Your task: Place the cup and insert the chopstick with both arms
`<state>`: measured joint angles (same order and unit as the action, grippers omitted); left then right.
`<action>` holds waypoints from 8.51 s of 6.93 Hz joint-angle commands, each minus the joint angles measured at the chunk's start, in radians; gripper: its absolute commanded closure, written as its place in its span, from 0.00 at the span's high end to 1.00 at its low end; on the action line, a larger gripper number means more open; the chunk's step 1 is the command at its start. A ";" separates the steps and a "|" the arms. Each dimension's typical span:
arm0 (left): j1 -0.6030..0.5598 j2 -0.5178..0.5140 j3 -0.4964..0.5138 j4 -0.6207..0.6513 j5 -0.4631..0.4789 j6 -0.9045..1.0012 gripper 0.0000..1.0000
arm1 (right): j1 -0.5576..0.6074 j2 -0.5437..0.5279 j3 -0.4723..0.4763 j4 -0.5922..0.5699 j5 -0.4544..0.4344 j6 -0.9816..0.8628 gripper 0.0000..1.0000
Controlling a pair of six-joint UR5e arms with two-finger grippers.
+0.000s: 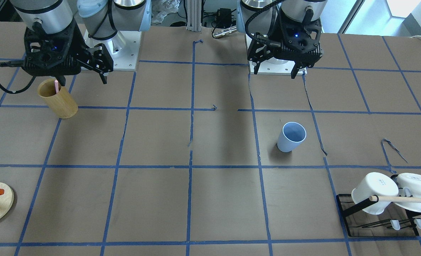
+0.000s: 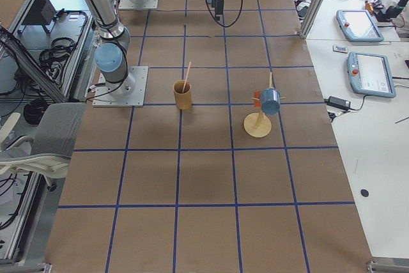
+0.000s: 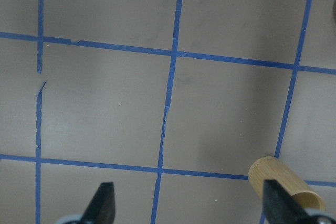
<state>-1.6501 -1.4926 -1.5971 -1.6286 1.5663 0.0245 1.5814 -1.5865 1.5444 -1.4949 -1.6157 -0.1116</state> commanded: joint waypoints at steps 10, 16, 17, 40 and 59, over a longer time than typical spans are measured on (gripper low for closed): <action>0.038 -0.035 -0.003 0.006 -0.005 0.011 1.00 | -0.449 0.002 0.167 -0.018 0.141 -0.981 0.97; 0.113 -0.287 -0.290 0.348 0.193 0.051 1.00 | -0.554 -0.125 0.395 -0.113 0.175 -1.235 1.00; 0.116 -0.285 -0.290 0.346 0.192 0.051 1.00 | -0.554 -0.132 0.428 -0.149 0.163 -1.235 1.00; -0.327 -0.681 0.230 0.539 -0.129 -0.713 1.00 | -0.549 -0.127 0.189 0.042 0.069 -1.136 0.00; 0.079 -0.032 0.081 -0.051 -0.084 -0.032 1.00 | 0.213 0.197 0.025 -0.708 0.329 -0.244 0.00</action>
<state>-1.5740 -1.5237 -1.5162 -1.6797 1.4837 -0.0075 1.7920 -1.3923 1.5672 -2.1985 -1.2818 -0.3616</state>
